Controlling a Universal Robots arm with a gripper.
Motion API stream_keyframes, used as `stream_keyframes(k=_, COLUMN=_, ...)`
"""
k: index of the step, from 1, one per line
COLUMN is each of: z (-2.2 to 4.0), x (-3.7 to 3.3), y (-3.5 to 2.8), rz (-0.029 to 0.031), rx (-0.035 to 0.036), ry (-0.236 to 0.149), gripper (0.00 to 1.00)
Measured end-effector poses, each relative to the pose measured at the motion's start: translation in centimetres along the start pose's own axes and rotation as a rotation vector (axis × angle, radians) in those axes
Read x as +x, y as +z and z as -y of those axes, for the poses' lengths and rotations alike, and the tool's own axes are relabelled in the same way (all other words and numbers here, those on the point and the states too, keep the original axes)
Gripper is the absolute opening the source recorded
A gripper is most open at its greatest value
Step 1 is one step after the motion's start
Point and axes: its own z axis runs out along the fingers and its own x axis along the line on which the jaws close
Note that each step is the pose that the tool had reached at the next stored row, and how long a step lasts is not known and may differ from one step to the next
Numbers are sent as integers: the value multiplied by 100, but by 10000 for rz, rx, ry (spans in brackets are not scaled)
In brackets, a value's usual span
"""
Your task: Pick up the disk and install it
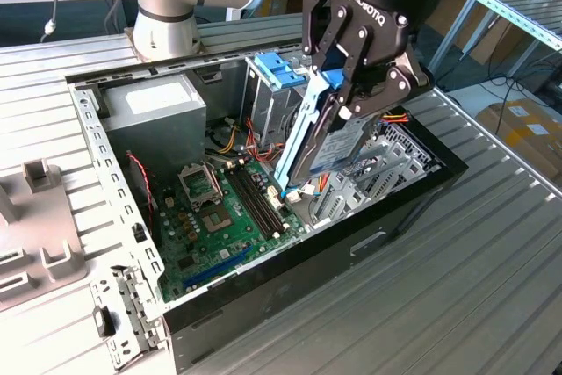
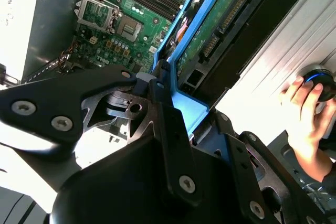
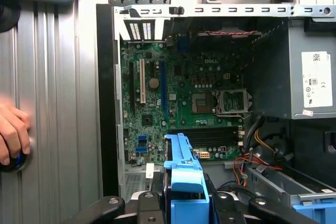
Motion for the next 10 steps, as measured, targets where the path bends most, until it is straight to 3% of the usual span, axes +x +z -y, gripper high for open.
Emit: stream_keyframes(k=10, z=137, x=4, y=16, rz=-1, rx=-12, ry=-145, gripper=37)
